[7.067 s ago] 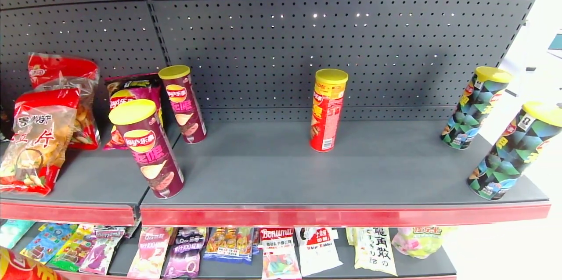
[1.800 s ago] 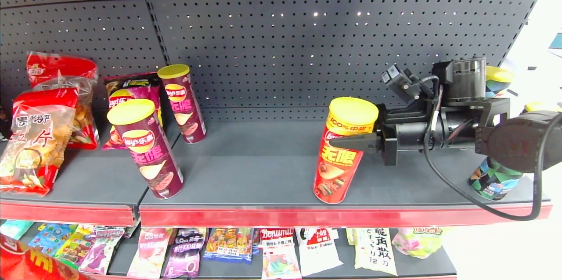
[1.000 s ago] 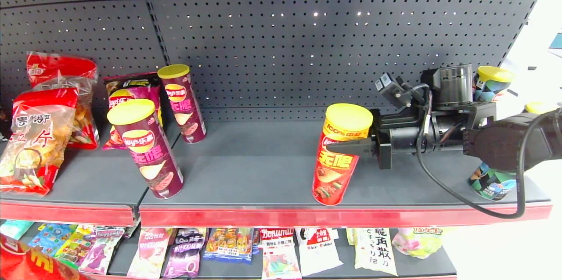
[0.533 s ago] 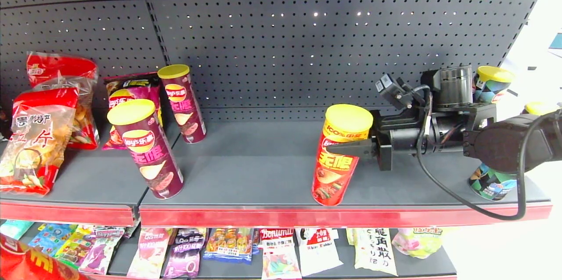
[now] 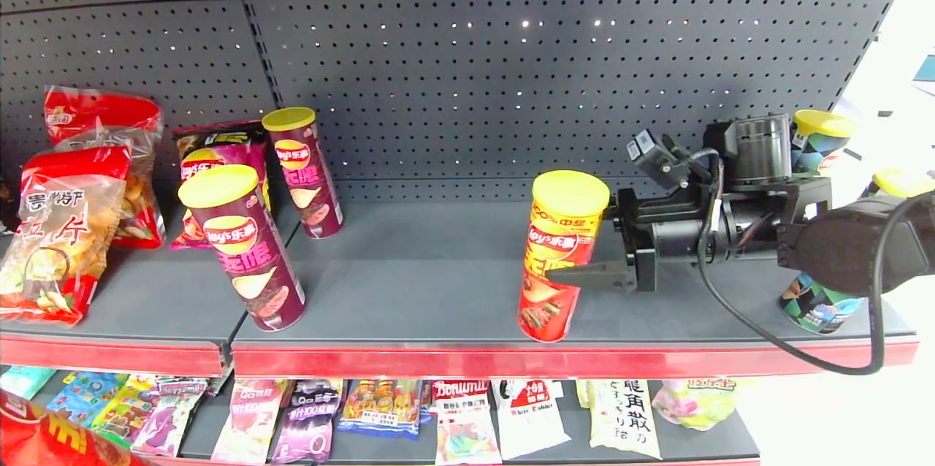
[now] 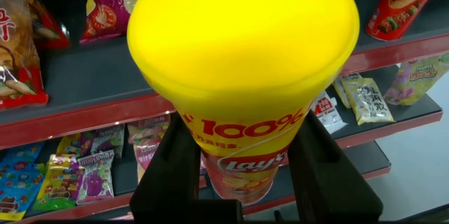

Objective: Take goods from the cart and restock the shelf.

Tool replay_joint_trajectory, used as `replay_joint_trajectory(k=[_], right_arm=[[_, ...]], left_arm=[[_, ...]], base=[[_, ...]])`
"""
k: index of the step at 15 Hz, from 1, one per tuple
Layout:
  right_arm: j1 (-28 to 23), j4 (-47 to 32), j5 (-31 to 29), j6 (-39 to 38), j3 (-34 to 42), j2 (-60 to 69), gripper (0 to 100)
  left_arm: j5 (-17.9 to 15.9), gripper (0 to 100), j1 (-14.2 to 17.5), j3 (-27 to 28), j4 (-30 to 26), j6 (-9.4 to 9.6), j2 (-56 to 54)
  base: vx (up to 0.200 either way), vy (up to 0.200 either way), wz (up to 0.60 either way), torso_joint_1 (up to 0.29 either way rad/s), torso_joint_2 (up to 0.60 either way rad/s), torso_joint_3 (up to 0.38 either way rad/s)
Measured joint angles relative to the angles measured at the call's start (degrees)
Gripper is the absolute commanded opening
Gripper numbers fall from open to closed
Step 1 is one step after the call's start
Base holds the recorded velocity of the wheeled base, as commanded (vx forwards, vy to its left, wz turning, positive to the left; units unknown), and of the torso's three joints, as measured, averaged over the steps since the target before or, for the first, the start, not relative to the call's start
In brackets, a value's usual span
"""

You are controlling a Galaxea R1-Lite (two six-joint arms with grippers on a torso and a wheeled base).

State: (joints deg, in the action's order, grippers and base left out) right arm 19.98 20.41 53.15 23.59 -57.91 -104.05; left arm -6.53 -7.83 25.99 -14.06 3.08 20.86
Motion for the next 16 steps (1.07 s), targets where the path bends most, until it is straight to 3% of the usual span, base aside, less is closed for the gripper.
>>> replay_joint_trajectory(k=[9, 16], right_arm=[[-1.00, 0.22, -11.78, -0.50, 12.70, 8.87, 100], [1.88, 1.16, -22.86, -3.91, 14.28, 11.52, 100]], left_arm=[[-0.27, 0, 0.00, -0.04, 1.30, 0.00, 0.35], [-0.24, 0, 0.02, -0.37, 1.17, 0.00, 0.06]], base=[[0.000, 0.000, 0.00, 0.000, 0.00, 0.000], [0.000, 0.000, 0.00, 0.000, 0.00, 0.000]])
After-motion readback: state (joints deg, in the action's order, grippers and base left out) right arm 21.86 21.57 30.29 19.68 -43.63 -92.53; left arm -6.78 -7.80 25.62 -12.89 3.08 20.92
